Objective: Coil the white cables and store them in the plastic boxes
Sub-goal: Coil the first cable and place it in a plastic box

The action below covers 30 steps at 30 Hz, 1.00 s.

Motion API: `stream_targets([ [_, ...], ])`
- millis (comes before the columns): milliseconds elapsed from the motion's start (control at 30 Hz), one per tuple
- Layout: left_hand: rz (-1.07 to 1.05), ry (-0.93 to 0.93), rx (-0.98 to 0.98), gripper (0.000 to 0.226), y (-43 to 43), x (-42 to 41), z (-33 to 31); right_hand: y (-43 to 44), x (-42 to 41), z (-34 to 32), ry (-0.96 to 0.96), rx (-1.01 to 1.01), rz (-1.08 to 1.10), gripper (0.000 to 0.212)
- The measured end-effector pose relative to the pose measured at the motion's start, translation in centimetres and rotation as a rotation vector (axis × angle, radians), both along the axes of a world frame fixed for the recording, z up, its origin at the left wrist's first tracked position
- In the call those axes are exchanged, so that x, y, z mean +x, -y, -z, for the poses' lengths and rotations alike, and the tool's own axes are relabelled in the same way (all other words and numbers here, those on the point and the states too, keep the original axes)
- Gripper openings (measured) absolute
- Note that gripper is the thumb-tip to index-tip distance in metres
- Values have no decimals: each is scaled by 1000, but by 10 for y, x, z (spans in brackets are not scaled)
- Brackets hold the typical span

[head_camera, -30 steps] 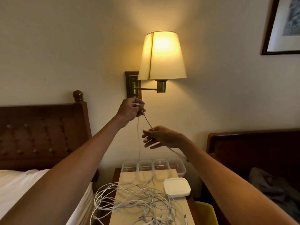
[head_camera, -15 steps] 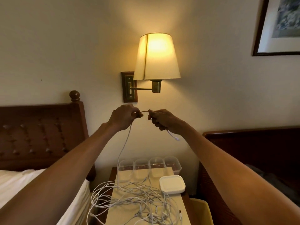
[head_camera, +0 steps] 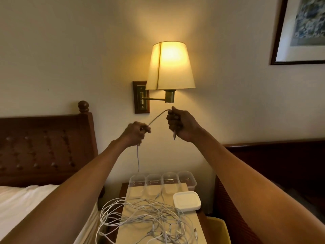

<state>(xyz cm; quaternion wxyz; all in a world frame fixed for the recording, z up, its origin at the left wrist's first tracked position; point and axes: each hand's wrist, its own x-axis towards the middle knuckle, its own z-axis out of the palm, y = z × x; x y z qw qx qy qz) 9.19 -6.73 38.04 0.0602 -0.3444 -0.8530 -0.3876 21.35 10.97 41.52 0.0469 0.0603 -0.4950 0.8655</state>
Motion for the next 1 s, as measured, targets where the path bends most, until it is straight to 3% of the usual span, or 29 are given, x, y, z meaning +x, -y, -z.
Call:
stream_targets([
  [67, 111, 103, -97, 24, -5, 11, 6, 0, -6, -4, -21, -117, 93, 25],
  [233, 203, 99, -170, 26, -15, 38, 3, -1, -20, -2, -3, -184, 343, 28],
  [367, 232, 66, -370, 29, -18, 55, -11, 8, -26, 3, -38, -263, 335, 28],
  [467, 223, -69, -440, 27, -17, 66, -25, 13, -33, 9, -79, -92, 334, 28],
  [567, 189, -155, -462, 25, -10, 69, -41, 11, -38, 13, -94, 122, 352, 42],
  [767, 162, -59, -570, 25, 3, 67, -54, 6, -37, 12, -92, 79, 348, 43],
  [867, 197, -102, -550, 25, 4, 65, -58, -1, -37, 18, -82, 310, 308, 41],
  [1000, 245, -325, -453, 21, 1, 62, -69, -4, -29, 28, -103, 611, 142, 30],
])
